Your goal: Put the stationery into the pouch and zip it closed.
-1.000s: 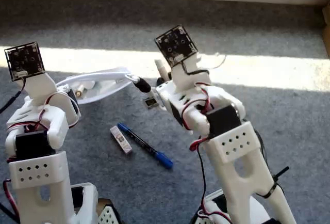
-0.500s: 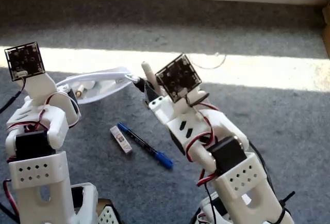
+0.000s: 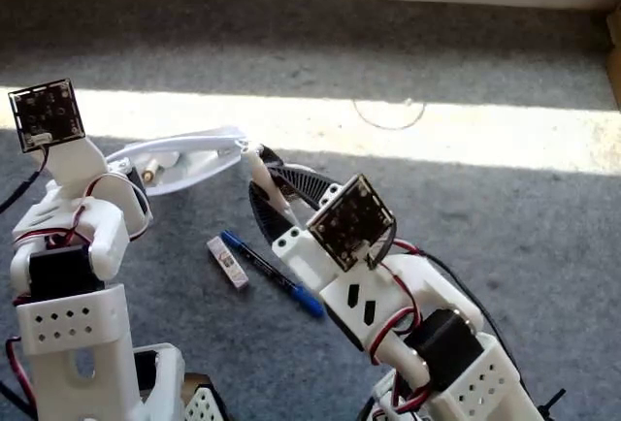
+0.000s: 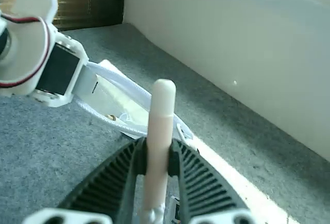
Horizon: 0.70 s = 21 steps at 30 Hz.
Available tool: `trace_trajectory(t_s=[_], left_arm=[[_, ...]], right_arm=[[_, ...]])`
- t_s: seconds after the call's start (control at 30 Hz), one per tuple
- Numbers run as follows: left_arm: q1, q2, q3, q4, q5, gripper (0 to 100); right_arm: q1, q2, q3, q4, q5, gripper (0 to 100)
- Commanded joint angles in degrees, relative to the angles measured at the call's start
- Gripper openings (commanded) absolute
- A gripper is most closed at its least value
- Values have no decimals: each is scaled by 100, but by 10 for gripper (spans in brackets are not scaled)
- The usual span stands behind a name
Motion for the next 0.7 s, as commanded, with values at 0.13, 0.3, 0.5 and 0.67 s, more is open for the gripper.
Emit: trace_trajectory(t_s=[0.13, 0.3, 0.5, 0.67], left_arm=[[101, -136, -57, -141, 26, 8], [101, -127, -57, -149, 26, 8], [101, -127, -48, -141, 26, 8], [101, -163, 92, -167, 0, 8]], right_arm=[[-154, -180, -48, -259, 18, 9], [-163, -154, 4, -708, 9, 9], [-163, -163, 303, -1956, 9, 6], [-163, -163, 549, -3125, 9, 6]])
